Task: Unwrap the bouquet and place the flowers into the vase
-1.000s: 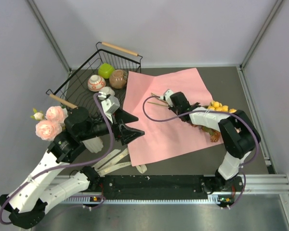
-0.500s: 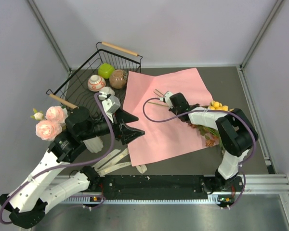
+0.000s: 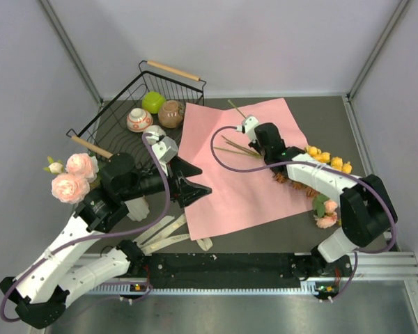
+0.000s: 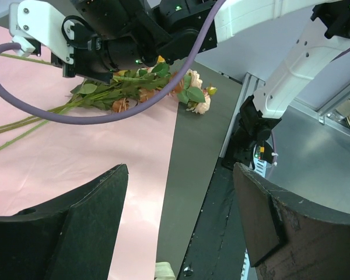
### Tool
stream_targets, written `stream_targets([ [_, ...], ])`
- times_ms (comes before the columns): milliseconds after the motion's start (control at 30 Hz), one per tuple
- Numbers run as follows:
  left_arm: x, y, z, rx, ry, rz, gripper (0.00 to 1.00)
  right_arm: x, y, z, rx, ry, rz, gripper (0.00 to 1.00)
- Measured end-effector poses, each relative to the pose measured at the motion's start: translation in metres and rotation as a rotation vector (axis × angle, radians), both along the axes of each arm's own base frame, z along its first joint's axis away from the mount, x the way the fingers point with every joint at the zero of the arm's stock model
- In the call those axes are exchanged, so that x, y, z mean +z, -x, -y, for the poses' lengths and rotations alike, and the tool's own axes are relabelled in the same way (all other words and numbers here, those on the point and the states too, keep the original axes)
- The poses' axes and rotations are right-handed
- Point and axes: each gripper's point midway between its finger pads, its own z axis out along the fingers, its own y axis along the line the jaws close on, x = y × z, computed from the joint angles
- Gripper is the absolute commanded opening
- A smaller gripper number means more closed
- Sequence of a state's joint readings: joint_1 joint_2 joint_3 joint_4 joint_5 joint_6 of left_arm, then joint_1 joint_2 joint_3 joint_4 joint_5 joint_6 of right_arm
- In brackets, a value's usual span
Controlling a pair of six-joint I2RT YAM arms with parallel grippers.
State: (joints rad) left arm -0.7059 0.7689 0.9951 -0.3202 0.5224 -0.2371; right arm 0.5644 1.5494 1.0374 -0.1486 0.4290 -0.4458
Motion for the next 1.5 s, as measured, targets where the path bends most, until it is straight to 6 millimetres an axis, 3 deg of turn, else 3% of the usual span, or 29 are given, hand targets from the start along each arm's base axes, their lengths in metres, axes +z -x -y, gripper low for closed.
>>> stream_targets([
  [167, 0.001, 0.0, 0.0, 0.001, 0.004, 0.003, 0.78, 0.028, -0.003, 0.003, -0.011, -0.024, 0.084, 0.0],
  [300, 0.001, -0.001, 0.0, 0.004, 0.004, 0.004, 0.78, 0.08, 0.005, 0.001, 0.028, -0.1, 0.185, 0.0],
  [400, 0.001, -0.002, -0.001, 0.012, 0.004, 0.005, 0.78, 0.133, 0.011, -0.006, 0.099, -0.156, 0.271, 0.0],
  [600, 0.003, -0.001, -0.002, 0.016, 0.008, 0.003, 0.79, 0.271, 0.034, -0.009, 0.214, -0.237, 0.539, 0.0],
  [667, 0.001, -0.002, 0.0, 0.016, 0.009, -0.015, 0.79, 0.307, 0.042, -0.007, 0.241, -0.239, 0.619, 0.0],
  [767, -0.001, -0.005, 0.006, 0.008, 0.019, -0.054, 0.78, 0.352, 0.05, -0.007, 0.298, -0.207, 0.745, 0.0],
  [833, -0.001, -0.006, 0.012, -0.007, 0.033, -0.086, 0.78, 0.37, 0.053, -0.011, 0.352, -0.171, 0.825, 0.0],
  [933, -0.005, -0.008, 0.024, -0.037, 0.06, -0.165, 0.76, 0.373, 0.06, -0.032, 0.509, -0.098, 0.91, 0.0],
  [1067, -0.004, -0.004, 0.037, -0.091, 0.099, -0.283, 0.73, 0.351, 0.08, -0.069, 0.765, -0.049, 0.969, 0.0],
  [1167, 0.002, -0.004, 0.046, -0.139, 0.125, -0.378, 0.71, 0.329, 0.105, -0.084, 0.934, -0.03, 0.985, 0.0],
  [1367, 0.015, -0.019, 0.045, -0.17, 0.23, -0.515, 0.73, 0.303, 0.162, -0.077, 1.082, -0.032, 1.033, 0.0],
  [1500, 0.004, -0.029, 0.036, -0.145, 0.273, -0.578, 0.76, 0.295, 0.196, -0.06, 1.108, -0.034, 1.078, 0.0],
])
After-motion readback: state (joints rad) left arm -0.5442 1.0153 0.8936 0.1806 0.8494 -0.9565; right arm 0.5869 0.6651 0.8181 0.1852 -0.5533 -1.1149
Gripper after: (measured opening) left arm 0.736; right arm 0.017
